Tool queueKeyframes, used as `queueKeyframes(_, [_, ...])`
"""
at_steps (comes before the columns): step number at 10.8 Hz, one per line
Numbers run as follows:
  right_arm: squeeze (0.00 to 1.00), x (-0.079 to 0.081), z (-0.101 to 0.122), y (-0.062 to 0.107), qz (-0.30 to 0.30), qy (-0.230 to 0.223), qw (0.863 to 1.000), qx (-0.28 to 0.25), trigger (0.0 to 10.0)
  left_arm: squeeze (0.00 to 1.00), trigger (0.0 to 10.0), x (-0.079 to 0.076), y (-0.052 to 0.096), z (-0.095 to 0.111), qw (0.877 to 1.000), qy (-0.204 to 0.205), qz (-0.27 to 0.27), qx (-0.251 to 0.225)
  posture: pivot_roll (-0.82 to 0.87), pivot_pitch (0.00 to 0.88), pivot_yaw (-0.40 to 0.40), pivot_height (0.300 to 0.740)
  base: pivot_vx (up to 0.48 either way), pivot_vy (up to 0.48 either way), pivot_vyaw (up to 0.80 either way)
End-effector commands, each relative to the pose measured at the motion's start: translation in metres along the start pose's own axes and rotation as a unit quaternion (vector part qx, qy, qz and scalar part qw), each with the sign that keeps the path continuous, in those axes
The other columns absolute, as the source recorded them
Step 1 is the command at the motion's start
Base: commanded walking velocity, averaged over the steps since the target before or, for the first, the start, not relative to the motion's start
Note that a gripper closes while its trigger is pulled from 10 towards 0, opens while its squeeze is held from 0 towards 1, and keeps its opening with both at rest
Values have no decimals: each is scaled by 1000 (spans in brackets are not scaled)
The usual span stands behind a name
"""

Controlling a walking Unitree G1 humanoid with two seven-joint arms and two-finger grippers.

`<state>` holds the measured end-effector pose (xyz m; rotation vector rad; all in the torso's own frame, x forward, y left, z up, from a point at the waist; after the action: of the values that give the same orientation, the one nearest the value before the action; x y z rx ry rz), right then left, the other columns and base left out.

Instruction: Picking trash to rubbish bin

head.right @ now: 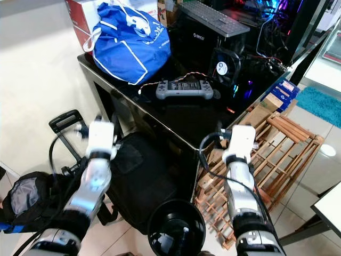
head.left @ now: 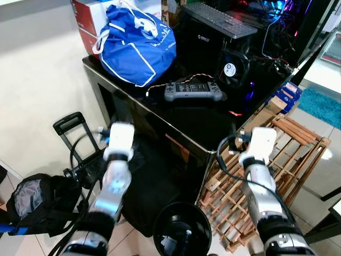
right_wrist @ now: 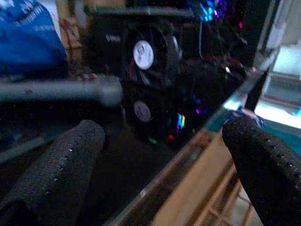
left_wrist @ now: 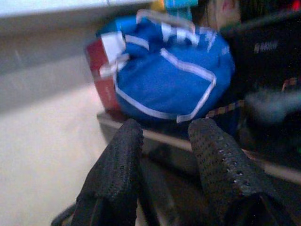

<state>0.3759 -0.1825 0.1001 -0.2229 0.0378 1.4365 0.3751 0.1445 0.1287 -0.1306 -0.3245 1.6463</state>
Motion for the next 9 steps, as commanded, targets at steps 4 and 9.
queueKeyframes(4, [0, 1, 21, -13, 7, -2, 1000, -27, 10000, 0, 10000, -6, -9, 15, 1000, 13, -13, -20, -5, 0, 37, 740, 0, 0, 0])
queueKeyframes(9, [0, 15, 14, -5, 26, -8, 1000, -15, 10000, 0, 10000, -17, 3, 4, 999, 27, -26, -3, -21, 0, 34, 740, 0, 0, 0])
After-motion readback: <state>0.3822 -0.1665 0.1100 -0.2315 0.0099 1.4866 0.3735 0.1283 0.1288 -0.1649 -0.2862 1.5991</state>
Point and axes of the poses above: a point about 5 cm out from each wrist's last joint towards the gripper, its own y axis pointing back from the gripper into the wrist, its own z axis along the axis of the wrist's last joint, x = y × z, the point moved 5 cm from there along -y, pointing out of the wrist towards the gripper, and after that the axes turned 8 degrees about y, right-handed, at the moved point
